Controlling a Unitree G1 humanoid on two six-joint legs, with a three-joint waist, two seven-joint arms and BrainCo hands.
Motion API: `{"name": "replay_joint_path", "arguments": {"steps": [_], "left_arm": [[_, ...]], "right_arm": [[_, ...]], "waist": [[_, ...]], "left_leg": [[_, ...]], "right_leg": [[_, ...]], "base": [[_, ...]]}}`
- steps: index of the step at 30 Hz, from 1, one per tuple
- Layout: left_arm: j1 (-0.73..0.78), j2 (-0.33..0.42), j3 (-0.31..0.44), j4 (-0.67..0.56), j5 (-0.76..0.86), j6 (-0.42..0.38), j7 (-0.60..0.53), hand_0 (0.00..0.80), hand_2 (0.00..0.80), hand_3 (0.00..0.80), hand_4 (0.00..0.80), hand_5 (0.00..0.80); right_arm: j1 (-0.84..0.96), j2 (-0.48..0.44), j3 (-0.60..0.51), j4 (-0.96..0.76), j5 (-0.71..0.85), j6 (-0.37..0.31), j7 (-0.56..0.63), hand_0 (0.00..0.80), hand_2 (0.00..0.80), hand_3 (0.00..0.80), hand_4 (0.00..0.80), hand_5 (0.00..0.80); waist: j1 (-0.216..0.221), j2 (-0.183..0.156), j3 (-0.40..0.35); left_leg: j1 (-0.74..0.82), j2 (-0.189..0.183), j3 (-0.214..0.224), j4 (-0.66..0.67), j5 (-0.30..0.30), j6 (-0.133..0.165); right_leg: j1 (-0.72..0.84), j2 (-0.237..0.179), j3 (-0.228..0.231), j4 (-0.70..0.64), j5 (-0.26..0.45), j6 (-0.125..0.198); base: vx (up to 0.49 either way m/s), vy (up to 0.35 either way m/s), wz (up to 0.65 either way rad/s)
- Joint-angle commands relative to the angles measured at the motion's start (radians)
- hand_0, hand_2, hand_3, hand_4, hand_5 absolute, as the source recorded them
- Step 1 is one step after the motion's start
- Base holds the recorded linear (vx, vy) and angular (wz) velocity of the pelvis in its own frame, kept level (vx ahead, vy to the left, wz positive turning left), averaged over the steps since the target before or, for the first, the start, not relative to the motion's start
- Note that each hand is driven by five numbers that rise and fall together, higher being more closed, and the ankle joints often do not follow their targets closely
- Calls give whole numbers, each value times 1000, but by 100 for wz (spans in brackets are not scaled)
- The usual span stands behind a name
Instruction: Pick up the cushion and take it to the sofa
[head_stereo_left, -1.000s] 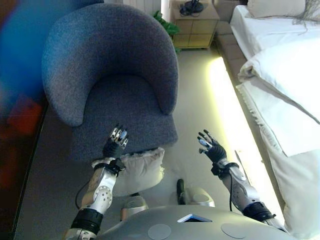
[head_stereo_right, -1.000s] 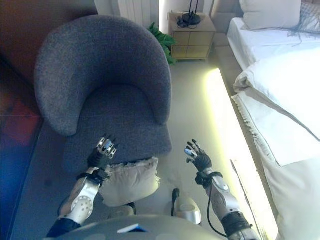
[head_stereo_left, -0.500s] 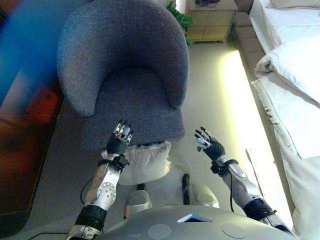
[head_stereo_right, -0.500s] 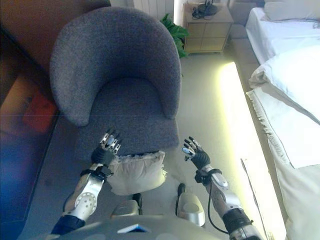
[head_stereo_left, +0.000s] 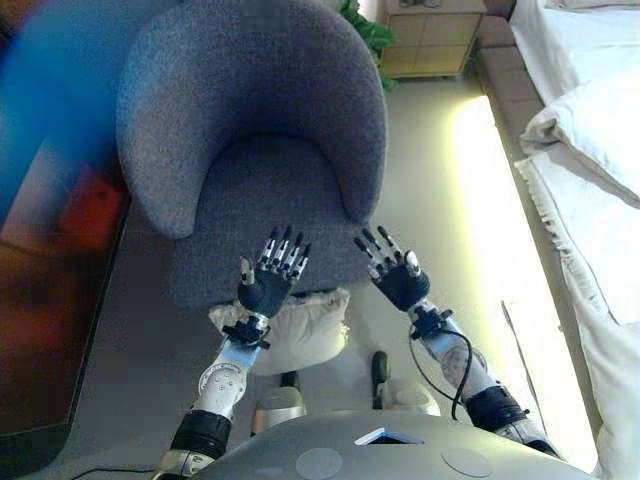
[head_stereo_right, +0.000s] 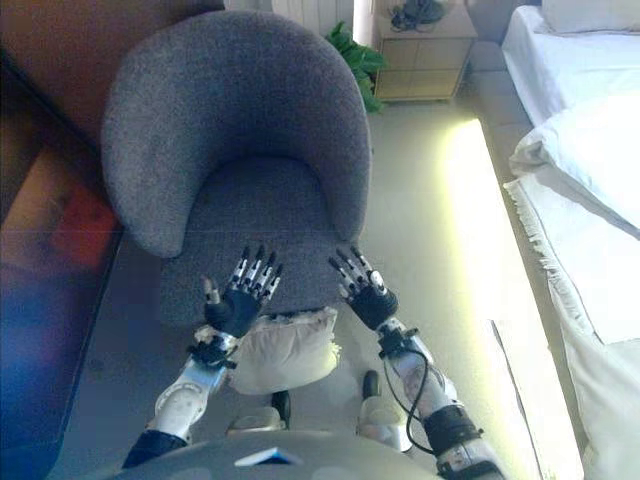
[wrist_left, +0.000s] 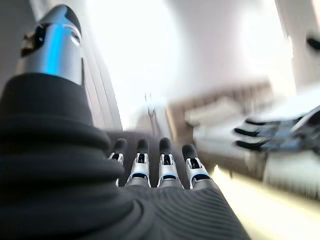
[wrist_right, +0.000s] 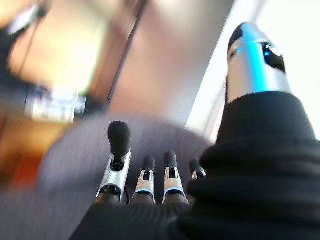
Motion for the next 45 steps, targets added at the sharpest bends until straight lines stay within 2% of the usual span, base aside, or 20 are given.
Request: {"name": "replay_joint_path", "arguments": {"steps": [1,7,15,18,22,26,31,33,38,45], "left_arm": [[-32,5,-15,-3,-31,20,-79,0,0,0,0,0],[-21,22,-21,-45,-2,30,-50,0,0,0,0,0],[-15,38,-28,-72,34,31,-33,0,0,0,0,0],[-16,60,-42,-85,129,35,-52,0,0,0,0,0],[-18,112,-104,-109,278,38,-118,0,0,0,0,0],[-25,149,-162,-106,337,82,-182,0,0,0,0,0],[-32,153,-199,-94,328,160,-285,0,0,0,0,0],[-30,149,-228,-96,337,217,-337,0,0,0,0,0],[-43,154,-282,-88,376,274,-361,0,0,0,0,0],[-47,161,-311,-85,345,343,-401,0,0,0,0,0]], "right_arm": [[-15,39,-32,-72,55,5,62,0,0,0,0,0],[10,34,-24,-92,49,-1,42,0,0,0,0,0],[22,27,-15,-102,45,-14,37,0,0,0,0,0],[23,20,-7,-115,53,-15,26,0,0,0,0,0],[22,9,9,-121,62,-26,22,0,0,0,0,0],[16,-9,20,-117,81,-23,30,0,0,0,0,0],[-7,-20,31,-116,107,-25,39,0,0,0,0,0],[-19,-22,40,-113,106,-35,33,0,0,0,0,0],[-32,-26,51,-102,113,-41,29,0,0,0,0,0],[-28,-40,60,-118,127,-26,33,0,0,0,0,0]], "waist": [[16,-39,-36],[12,-38,-48],[15,-41,-51],[14,-42,-51],[10,-37,-46],[0,-33,-45],[-5,-34,-43],[-7,-33,-42],[-16,-32,-43],[-27,-33,-51]], "left_leg": [[-101,-26,17,36,48,26],[-93,-36,17,32,41,33],[-86,-44,16,25,39,39],[-85,-45,16,27,36,40],[-84,-45,19,27,38,41],[-82,-42,29,25,39,40],[-77,-39,39,20,41,41],[-71,-37,42,15,41,40],[-65,-34,52,10,41,39],[-54,-33,61,3,39,40]], "right_leg": [[8,-33,-19,64,-60,33],[14,-29,-2,57,-58,36],[20,-28,0,53,-57,38],[20,-26,3,53,-58,39],[17,-22,6,53,-56,41],[14,-19,10,54,-56,44],[13,-16,16,51,-53,46],[13,-14,19,52,-53,46],[11,-12,22,56,-54,48],[15,-10,26,54,-54,50]], "base": [[45,11,-4],[16,8,-1],[0,0,0],[0,0,0],[0,0,0],[16,9,-6],[16,2,-6],[0,0,0],[7,1,0],[34,1,-3]]}}
